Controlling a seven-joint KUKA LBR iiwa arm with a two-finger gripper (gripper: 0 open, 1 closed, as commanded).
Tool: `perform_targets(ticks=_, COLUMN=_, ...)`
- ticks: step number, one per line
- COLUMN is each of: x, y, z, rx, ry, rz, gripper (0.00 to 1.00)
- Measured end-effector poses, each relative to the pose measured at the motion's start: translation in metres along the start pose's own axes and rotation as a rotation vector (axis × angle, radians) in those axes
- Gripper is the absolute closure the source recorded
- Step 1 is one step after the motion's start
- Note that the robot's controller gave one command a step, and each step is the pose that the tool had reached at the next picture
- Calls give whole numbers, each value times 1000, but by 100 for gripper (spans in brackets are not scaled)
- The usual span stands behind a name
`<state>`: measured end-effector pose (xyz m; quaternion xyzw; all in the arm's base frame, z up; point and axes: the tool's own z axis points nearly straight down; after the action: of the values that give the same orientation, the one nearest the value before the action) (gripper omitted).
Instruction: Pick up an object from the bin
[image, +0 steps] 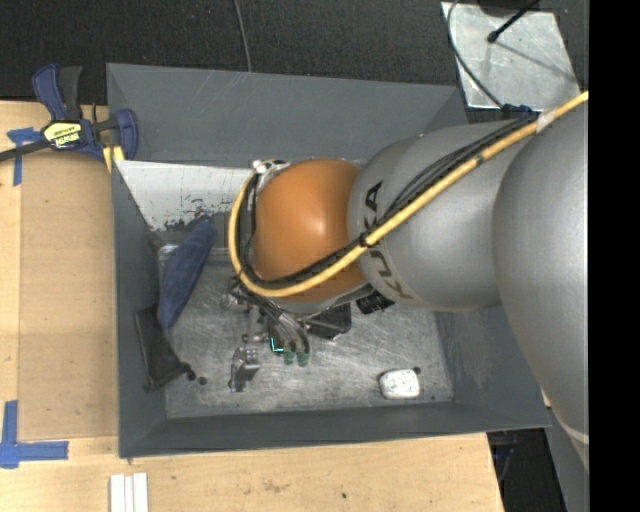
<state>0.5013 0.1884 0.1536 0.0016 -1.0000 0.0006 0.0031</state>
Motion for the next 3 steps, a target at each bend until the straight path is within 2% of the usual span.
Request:
perform_targets(ticks=1, x=-24, y=-87, z=22, rx=-2, ry=-10, rz=38, gripper=0)
perform_targets(ticks=2, x=-36, y=-95, z=44, rx=-3, ry=-11, rz=38, gripper=0)
perform_targets(ticks=3, x=-37, y=-95, z=46, rx=-4, ry=-13, rz=39, gripper=100)
